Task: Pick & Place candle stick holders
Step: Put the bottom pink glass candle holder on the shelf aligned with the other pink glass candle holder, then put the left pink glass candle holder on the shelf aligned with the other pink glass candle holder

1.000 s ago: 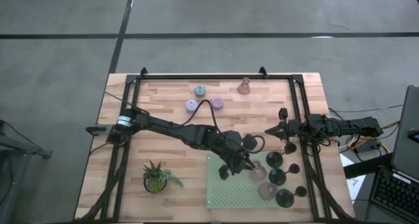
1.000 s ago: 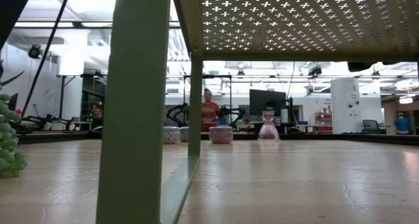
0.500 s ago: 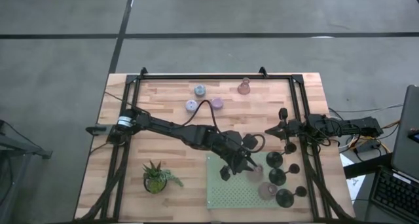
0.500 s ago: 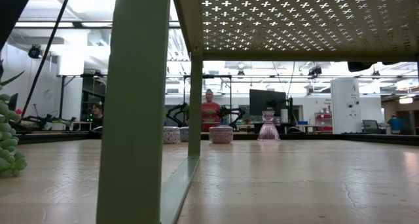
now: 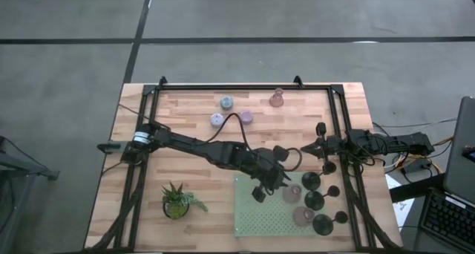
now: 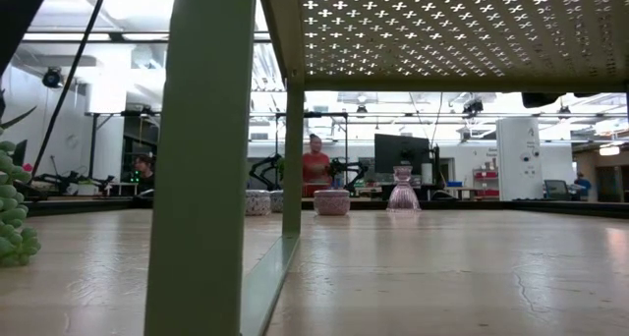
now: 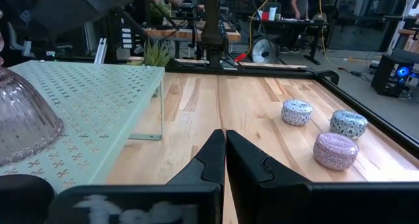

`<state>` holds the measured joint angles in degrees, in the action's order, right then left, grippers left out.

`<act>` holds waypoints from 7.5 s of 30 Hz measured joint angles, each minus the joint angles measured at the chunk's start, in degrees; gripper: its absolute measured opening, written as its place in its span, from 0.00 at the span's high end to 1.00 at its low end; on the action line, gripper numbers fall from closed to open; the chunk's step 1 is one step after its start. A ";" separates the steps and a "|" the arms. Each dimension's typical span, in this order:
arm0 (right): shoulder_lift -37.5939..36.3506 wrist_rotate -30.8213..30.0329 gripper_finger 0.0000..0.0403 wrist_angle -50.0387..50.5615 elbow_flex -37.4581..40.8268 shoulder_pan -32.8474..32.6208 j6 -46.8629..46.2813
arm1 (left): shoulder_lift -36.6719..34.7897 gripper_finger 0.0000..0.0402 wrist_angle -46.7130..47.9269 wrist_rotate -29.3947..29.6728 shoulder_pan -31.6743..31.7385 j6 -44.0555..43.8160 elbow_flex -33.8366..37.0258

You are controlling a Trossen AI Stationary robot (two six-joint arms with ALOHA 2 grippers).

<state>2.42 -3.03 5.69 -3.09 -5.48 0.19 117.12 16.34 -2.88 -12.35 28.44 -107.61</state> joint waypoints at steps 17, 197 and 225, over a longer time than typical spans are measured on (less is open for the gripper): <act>0.00 -0.02 0.98 0.00 0.00 0.00 0.02 | -0.02 0.77 -2.57 1.82 0.25 -8.13 7.54; 0.80 -11.82 0.98 -23.72 0.00 0.03 -17.38 | -41.00 0.77 -68.35 -13.15 22.67 -39.73 75.08; 46.24 -23.98 0.43 5.56 -28.96 19.73 -10.94 | -40.59 0.77 -66.29 -12.46 22.67 -35.83 66.62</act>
<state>48.66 -27.01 11.25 -32.06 14.25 -10.75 76.53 -49.95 -15.34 10.33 -7.39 -40.99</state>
